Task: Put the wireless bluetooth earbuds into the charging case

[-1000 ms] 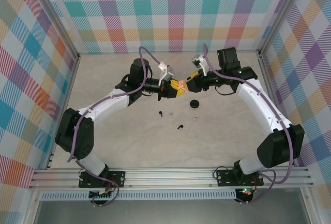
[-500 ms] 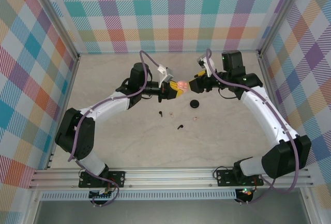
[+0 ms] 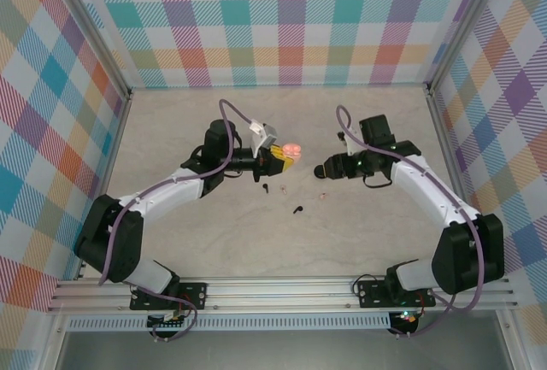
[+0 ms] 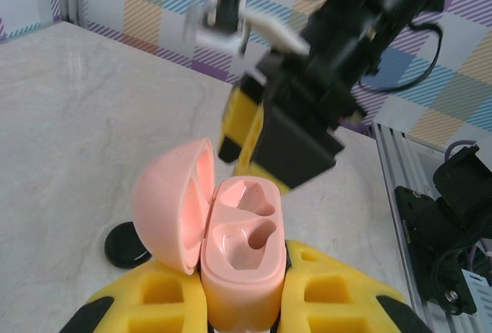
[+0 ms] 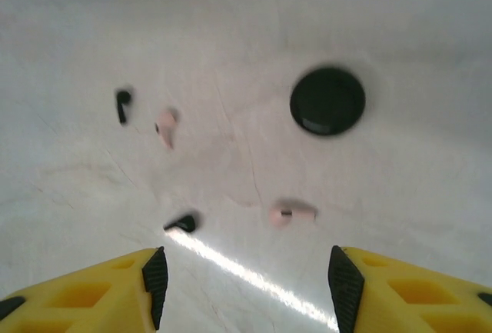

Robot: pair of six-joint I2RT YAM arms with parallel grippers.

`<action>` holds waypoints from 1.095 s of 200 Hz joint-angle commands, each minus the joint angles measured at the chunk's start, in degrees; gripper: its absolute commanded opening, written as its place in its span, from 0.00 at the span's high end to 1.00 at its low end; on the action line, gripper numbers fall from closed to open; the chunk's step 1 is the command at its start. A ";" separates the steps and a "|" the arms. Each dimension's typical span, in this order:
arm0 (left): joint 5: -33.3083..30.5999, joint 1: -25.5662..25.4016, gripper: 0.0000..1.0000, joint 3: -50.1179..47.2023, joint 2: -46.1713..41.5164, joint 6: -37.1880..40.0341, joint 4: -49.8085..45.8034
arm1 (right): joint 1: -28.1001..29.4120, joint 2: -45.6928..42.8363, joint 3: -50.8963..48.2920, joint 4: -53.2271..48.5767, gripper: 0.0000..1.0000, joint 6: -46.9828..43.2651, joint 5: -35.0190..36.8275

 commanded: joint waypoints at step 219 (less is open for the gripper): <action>-2.46 -1.69 0.92 -5.27 -8.04 -3.10 -0.60 | -0.21 24.99 4.03 5.14 0.85 2.80 -0.02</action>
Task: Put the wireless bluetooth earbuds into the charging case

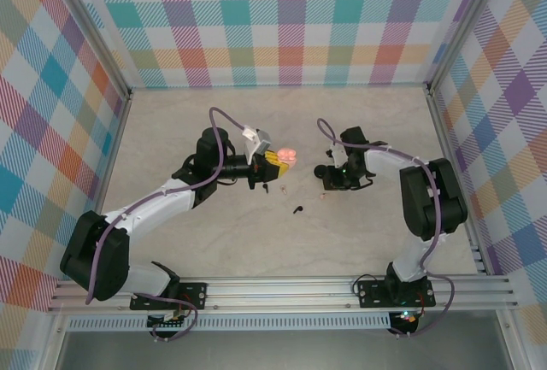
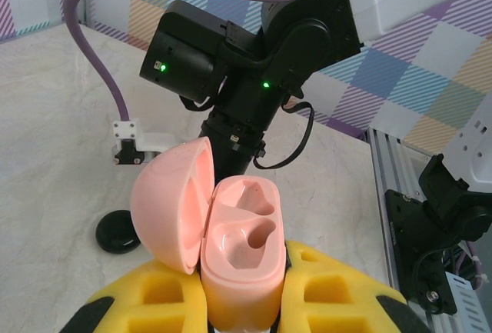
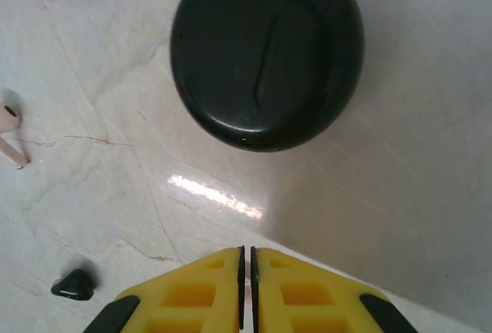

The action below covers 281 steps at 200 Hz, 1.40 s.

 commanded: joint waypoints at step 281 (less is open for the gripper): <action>-1.52 -1.54 0.92 -0.54 -2.65 -0.37 -0.86 | 8.85 -1.70 4.63 -10.03 0.55 26.60 11.35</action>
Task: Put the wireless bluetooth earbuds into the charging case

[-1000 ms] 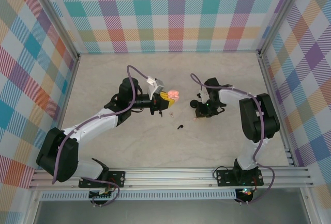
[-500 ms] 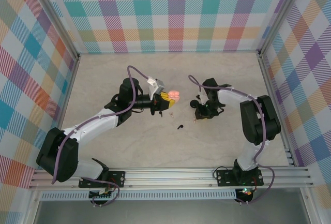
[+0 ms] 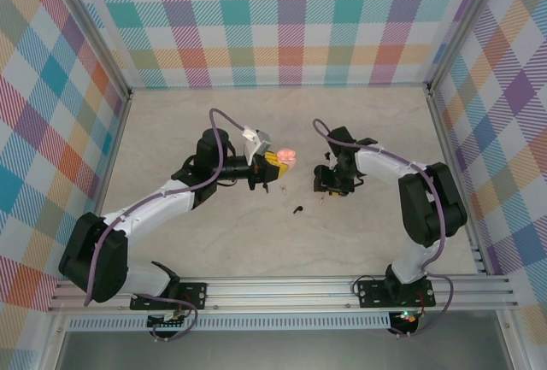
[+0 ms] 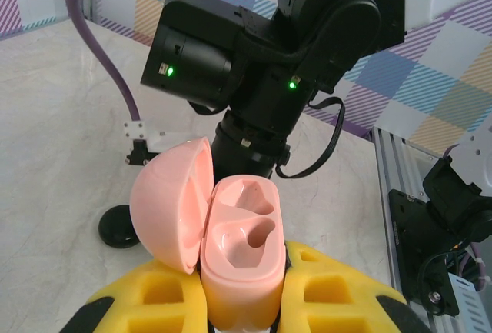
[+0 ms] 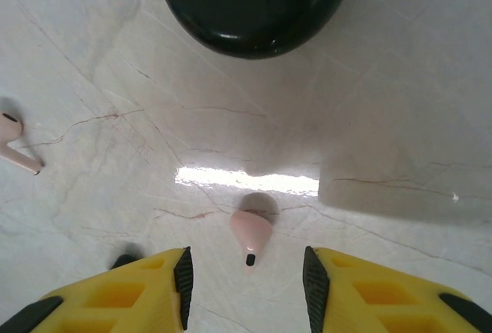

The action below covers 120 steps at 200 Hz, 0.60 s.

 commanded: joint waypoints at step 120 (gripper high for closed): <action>-0.10 -1.10 0.92 -0.68 -2.08 -0.33 0.14 | 4.12 6.58 5.12 -3.29 0.60 9.79 7.97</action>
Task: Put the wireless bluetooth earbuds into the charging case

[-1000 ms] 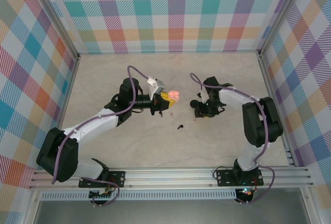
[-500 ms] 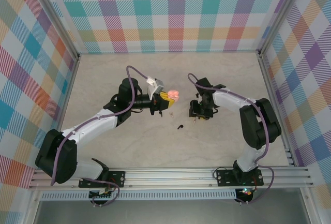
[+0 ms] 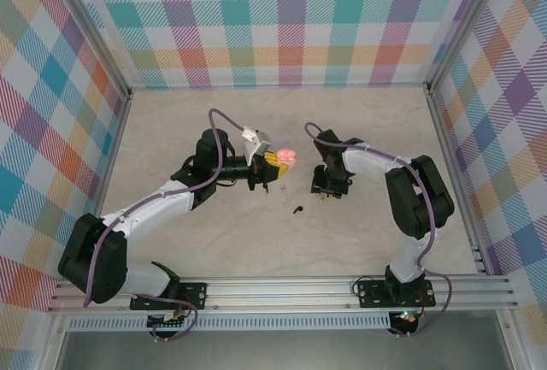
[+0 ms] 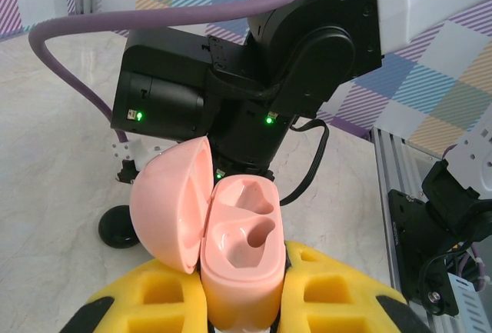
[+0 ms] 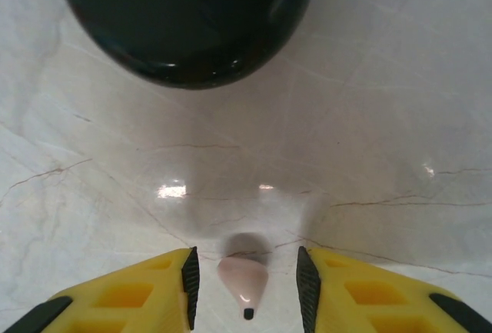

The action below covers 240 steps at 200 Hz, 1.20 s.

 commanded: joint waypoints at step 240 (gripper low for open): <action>-0.14 -1.11 0.92 -0.26 -1.71 -0.15 -0.46 | 3.24 4.45 5.09 -6.06 0.66 1.80 3.84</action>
